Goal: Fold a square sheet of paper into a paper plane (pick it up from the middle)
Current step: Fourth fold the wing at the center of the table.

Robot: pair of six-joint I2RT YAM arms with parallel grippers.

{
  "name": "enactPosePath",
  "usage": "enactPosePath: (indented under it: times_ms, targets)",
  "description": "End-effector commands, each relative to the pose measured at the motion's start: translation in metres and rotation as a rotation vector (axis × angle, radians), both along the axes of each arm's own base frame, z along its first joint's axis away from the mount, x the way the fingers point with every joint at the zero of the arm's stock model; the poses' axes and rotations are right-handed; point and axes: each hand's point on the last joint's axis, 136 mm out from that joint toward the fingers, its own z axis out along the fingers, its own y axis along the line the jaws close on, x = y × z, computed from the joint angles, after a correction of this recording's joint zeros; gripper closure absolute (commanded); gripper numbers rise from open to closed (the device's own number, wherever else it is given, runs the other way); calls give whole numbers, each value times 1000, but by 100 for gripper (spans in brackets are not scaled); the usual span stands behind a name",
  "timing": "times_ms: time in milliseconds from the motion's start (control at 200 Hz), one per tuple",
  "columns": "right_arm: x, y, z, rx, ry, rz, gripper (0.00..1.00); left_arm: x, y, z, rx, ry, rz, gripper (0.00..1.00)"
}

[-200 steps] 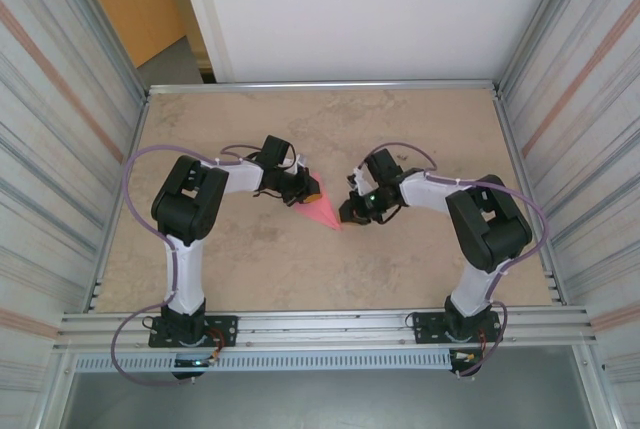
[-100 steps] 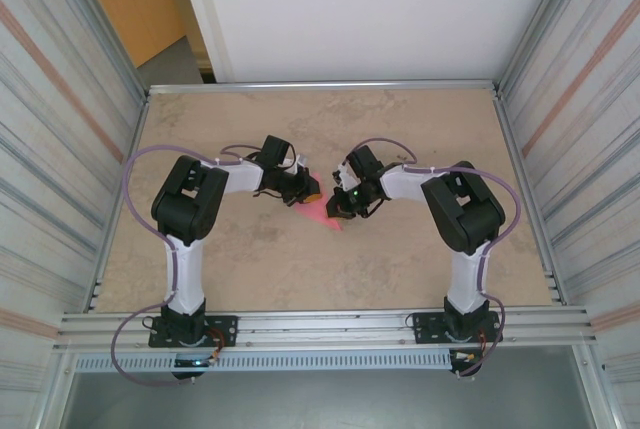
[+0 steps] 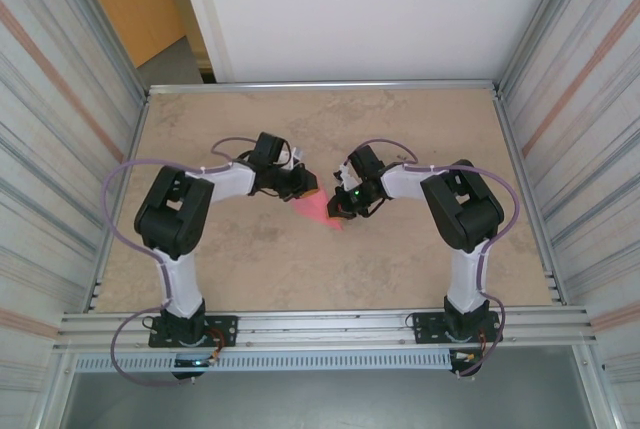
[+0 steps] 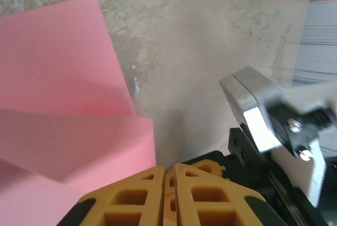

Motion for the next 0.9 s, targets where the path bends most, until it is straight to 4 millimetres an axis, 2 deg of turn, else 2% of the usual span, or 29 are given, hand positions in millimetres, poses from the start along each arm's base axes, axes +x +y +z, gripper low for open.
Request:
enactPosePath:
  times_ms: [0, 150, 526, 672, 897]
  targets:
    - [-23, -31, -42, -153, 152, -53, 94, -7, -5, 2, -17, -64, -25, 86]
    - [-25, -33, -45, -163, 168, -54, 94, -16, -12, -13, -3, -46, -67, 87]
    - [-27, -38, -51, -187, 193, -62, 94, -17, -12, -39, 33, -18, -96, 87]
    - [-32, -45, -58, -224, 210, -65, 94, -15, -4, -51, 84, -9, -88, 87]
    - [-46, -63, -72, -297, 254, -69, 94, 3, 19, -61, 128, 1, -49, 87]
